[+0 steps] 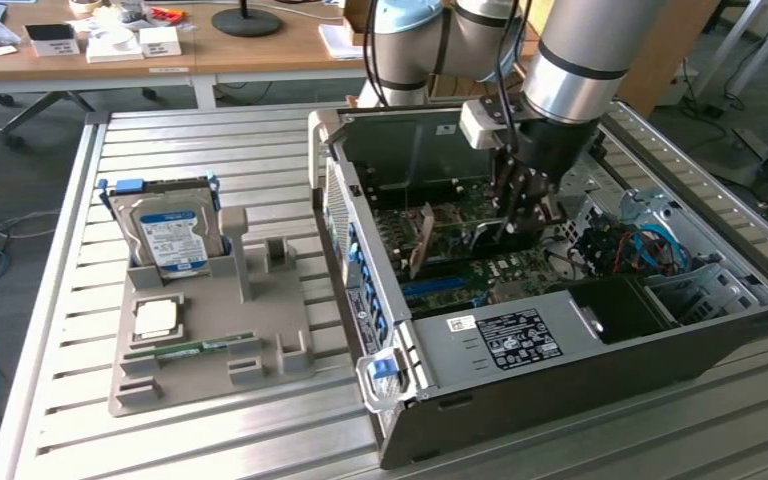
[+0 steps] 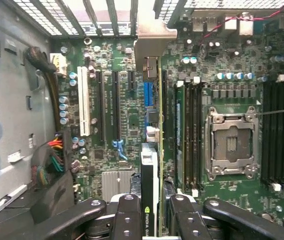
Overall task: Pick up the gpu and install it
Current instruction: 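Insert the gpu into the slot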
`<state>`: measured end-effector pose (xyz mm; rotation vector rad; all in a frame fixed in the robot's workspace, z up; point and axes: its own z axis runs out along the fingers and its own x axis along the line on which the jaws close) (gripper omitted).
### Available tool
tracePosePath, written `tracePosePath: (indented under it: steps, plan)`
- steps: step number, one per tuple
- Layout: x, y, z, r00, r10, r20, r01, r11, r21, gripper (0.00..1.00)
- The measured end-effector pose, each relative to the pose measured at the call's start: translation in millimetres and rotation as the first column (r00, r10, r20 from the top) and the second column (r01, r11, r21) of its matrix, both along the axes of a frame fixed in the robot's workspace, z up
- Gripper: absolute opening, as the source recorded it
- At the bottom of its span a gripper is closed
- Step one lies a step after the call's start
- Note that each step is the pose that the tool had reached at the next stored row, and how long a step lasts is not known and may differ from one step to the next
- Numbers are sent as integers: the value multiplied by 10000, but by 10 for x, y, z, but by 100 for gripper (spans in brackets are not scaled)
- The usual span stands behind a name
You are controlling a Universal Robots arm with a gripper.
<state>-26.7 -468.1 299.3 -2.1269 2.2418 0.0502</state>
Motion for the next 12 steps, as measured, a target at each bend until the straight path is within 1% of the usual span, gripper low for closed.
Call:
tracePosePath:
  steps: [4, 7, 12]
  plan:
    - [-5, 0, -9, 10000, 1, 1, -1, 10000, 13, 27]
    - [-45, 0, -24, 10000, 0, 0, 0, 10000, 9, 27]
    - [-47, 0, -25, 10000, 1, 0, -1, 10000, 10, 27]
